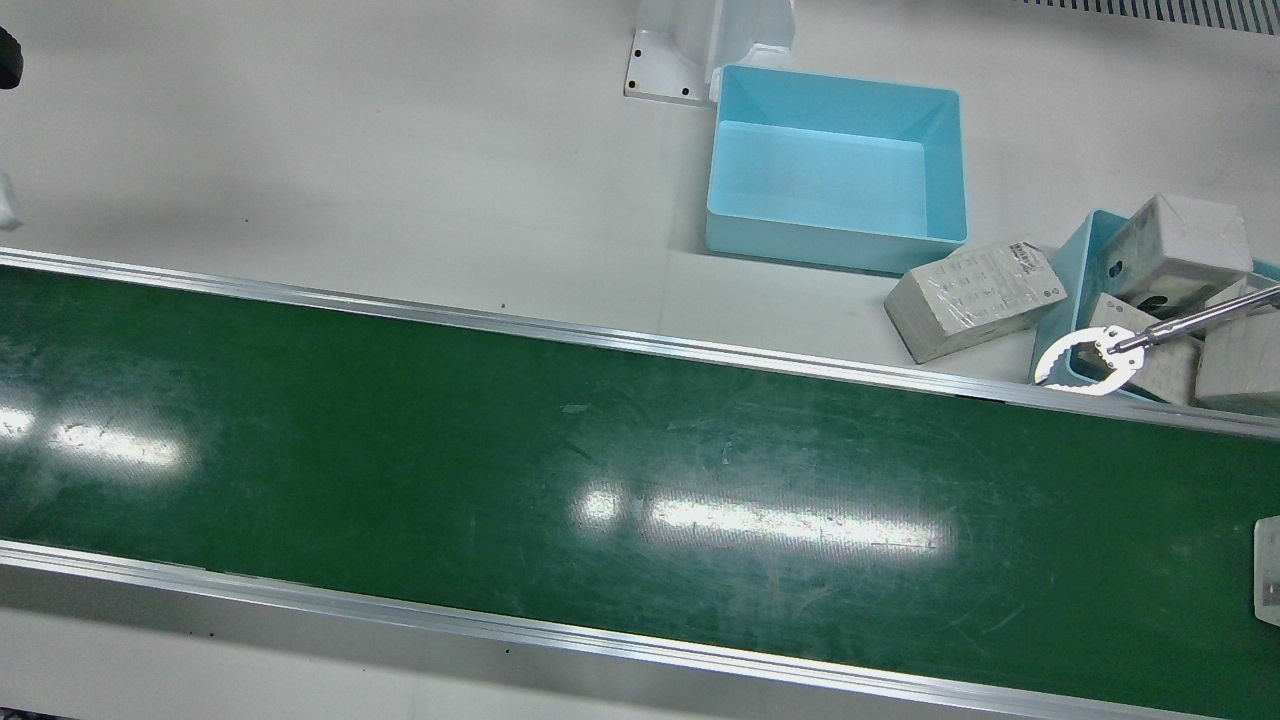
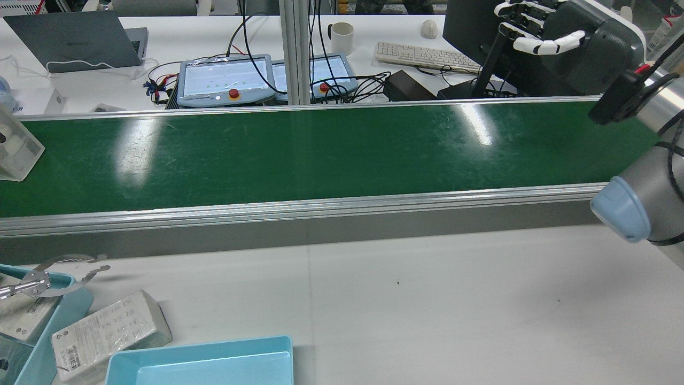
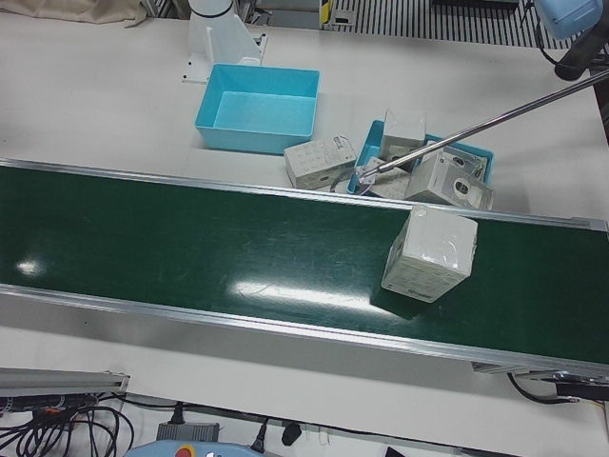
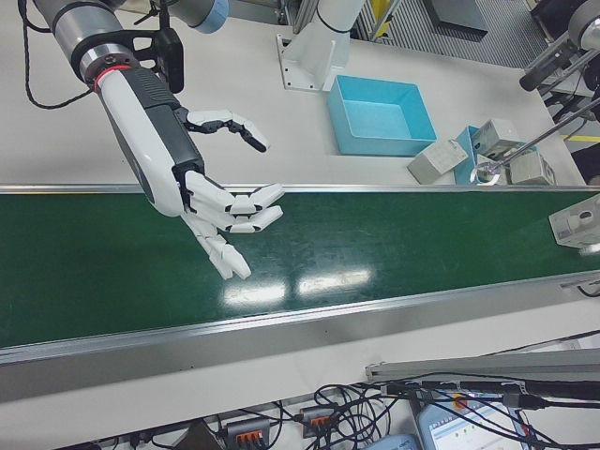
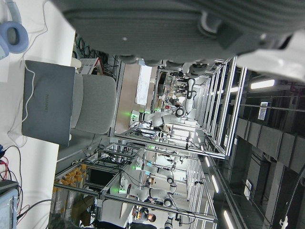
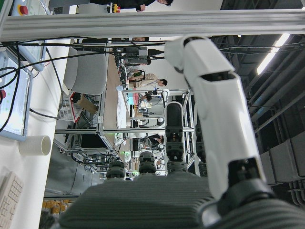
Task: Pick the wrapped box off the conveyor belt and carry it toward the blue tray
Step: 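Lower the right hand toward the conveyor belt surface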
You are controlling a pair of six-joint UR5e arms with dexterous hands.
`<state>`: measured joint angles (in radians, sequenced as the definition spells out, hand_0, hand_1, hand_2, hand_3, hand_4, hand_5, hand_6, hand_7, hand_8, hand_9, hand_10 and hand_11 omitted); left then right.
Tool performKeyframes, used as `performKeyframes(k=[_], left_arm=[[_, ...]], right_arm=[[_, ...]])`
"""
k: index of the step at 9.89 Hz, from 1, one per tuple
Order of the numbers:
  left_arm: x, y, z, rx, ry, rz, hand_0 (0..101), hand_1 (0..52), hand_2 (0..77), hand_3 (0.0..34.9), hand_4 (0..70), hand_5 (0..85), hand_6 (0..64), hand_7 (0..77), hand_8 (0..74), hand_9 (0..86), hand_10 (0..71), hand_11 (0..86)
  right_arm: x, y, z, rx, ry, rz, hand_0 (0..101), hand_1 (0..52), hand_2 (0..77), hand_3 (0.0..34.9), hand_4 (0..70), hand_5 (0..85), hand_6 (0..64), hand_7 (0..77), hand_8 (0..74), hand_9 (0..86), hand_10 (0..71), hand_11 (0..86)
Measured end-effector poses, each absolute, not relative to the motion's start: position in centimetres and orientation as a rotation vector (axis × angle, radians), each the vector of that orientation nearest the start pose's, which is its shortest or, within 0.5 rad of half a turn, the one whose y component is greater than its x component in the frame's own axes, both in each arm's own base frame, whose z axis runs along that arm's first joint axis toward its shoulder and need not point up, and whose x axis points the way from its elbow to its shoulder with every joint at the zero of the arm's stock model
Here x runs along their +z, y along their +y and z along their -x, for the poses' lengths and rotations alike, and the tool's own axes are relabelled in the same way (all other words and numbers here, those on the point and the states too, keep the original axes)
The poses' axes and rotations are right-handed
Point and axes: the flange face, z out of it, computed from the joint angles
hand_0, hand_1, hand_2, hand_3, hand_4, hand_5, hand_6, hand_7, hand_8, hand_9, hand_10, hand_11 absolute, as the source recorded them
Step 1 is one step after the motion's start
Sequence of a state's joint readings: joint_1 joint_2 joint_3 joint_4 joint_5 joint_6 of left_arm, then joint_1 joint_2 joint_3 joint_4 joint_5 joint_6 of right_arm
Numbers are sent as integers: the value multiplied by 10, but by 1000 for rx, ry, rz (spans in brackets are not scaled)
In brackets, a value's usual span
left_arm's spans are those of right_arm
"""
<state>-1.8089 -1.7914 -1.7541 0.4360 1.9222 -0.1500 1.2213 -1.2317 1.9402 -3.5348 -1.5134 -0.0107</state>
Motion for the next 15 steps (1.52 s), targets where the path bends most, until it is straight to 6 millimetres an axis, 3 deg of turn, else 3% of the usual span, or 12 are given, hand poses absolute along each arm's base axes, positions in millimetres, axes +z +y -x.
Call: performKeyframes(k=[1, 2, 3, 5, 7, 10, 11, 12, 13, 14, 15], left_arm=[[526, -505, 225, -2279, 2191, 303, 0, 0, 5, 0, 0, 11, 0, 0, 0, 0, 5, 0], [526, -505, 225, -2279, 2191, 303, 0, 0, 5, 0, 0, 11, 0, 5, 0, 0, 0, 0], [526, -505, 225, -2279, 2191, 303, 0, 0, 5, 0, 0, 11, 0, 5, 0, 0, 0, 0], [526, -505, 225, -2279, 2191, 303, 0, 0, 5, 0, 0, 5, 0, 0, 0, 0, 0, 0], [526, -505, 225, -2279, 2191, 303, 0, 0, 5, 0, 0, 11, 0, 0, 0, 0, 0, 0], [526, -505, 225, -2279, 2191, 303, 0, 0, 5, 0, 0, 11, 0, 0, 0, 0, 5, 0], [526, -505, 225, -2279, 2191, 303, 0, 0, 5, 0, 0, 11, 0, 0, 0, 0, 0, 0], [526, -505, 225, -2279, 2191, 303, 0, 0, 5, 0, 0, 11, 0, 0, 0, 0, 5, 0], [526, -505, 225, -2279, 2191, 303, 0, 0, 5, 0, 0, 11, 0, 5, 0, 0, 5, 0], [526, -505, 225, -2279, 2191, 303, 0, 0, 5, 0, 0, 11, 0, 5, 0, 0, 5, 0], [526, -505, 225, -2279, 2191, 303, 0, 0, 5, 0, 0, 11, 0, 0, 5, 0, 0, 0]], right_arm=[[373, -579, 67, -1934, 2659, -398, 534, 235, 322, 84, 240, 344, 131, 344, 33, 98, 27, 54], [370, -580, 74, -1928, 2664, -404, 534, 235, 322, 84, 240, 344, 131, 344, 33, 98, 27, 54], [365, -582, 92, -1918, 2668, -421, 523, 229, 305, 50, 262, 355, 136, 344, 38, 98, 27, 54], [344, -581, 157, -1884, 2676, -498, 541, 240, 316, 36, 262, 365, 131, 349, 38, 109, 27, 65], [307, -575, 224, -1816, 2713, -543, 544, 240, 316, 35, 251, 360, 125, 322, 38, 98, 38, 87], [263, -560, 288, -1749, 2736, -474, 547, 251, 316, 41, 235, 355, 125, 311, 38, 98, 44, 54], [256, -558, 302, -1751, 2731, -447, 536, 213, 213, 103, 185, 316, 98, 284, 16, 65, 0, 16], [257, -560, 313, -1771, 2723, -426, 528, 207, 196, 139, 185, 316, 87, 284, 0, 60, 0, 16], [262, -566, 317, -1798, 2713, -412, 526, 202, 207, 158, 202, 322, 98, 295, 0, 71, 0, 16], [272, -577, 313, -1829, 2700, -411, 538, 240, 262, 153, 218, 333, 93, 305, 0, 76, 0, 16], [285, -589, 310, -1862, 2669, -445, 540, 240, 262, 154, 191, 349, 93, 305, 0, 76, 0, 16]])
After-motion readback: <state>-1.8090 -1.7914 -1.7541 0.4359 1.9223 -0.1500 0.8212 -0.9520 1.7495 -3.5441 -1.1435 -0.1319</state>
